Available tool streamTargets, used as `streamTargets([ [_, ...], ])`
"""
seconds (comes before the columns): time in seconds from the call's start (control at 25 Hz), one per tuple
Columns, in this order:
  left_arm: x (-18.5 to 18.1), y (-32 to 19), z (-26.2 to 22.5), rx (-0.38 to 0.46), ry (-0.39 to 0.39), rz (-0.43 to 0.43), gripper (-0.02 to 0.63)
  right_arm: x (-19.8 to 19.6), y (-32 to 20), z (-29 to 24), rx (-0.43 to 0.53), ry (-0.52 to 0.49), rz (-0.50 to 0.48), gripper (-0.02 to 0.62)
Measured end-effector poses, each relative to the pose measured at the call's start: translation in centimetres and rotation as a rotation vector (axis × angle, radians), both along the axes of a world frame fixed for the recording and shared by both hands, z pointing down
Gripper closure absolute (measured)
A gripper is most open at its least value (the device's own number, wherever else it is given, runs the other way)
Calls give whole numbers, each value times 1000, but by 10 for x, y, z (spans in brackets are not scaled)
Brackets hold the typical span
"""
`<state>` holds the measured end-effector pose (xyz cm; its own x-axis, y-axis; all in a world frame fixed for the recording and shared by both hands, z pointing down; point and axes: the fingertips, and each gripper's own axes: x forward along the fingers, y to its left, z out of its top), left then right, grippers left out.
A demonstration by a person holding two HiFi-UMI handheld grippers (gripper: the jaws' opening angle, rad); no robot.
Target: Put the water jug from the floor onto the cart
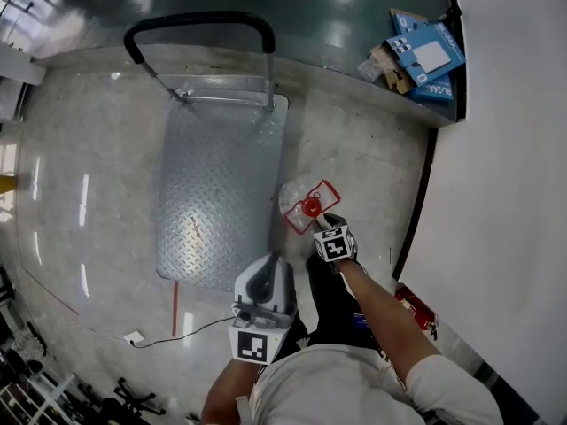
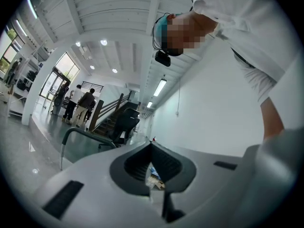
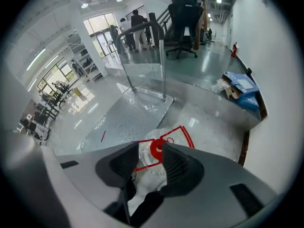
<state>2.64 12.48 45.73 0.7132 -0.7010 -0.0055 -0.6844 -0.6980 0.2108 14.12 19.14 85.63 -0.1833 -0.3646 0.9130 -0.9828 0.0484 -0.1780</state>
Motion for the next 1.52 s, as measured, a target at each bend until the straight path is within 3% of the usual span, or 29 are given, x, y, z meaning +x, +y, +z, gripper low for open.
streamTargets([
  [0.04, -1, -2, 6, -5, -4, 1, 603, -1, 1, 11, -25, -6, -5, 437],
  [0.44, -32, -4, 67, -106, -19, -64, 603, -1, -10, 102, -129, -1, 10, 329],
  [0.76, -43, -4, 90, -139, -30, -76, 603, 0, -14, 139, -185, 48, 2, 310],
  [0.96, -45, -3, 92, -152, -20, -85, 603, 1, -14, 152, -202, 20, 4, 305],
  [1.28, -51, -4, 94, -156, -16, -89, 603, 0, -18, 151, -222, 63, 12, 295],
  [1.52, -63, -1, 84, -129, -22, -105, 603, -8, -16, 135, -229, 95, -51, 296],
])
